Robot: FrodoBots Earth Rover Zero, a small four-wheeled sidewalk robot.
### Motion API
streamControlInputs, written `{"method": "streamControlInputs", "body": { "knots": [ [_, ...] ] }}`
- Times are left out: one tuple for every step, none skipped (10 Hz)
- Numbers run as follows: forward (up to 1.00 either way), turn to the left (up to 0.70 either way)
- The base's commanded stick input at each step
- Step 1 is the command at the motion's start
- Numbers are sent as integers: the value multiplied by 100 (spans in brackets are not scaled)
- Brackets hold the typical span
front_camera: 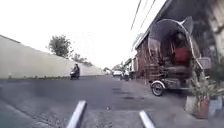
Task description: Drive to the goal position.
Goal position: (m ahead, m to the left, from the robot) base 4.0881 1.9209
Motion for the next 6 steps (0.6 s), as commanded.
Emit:
{"method": "streamControlInputs", "body": {
  "knots": [
    [16,34],
    [67,20],
    [100,0],
    [100,0],
    [100,0],
    [100,0]
  ]
}}
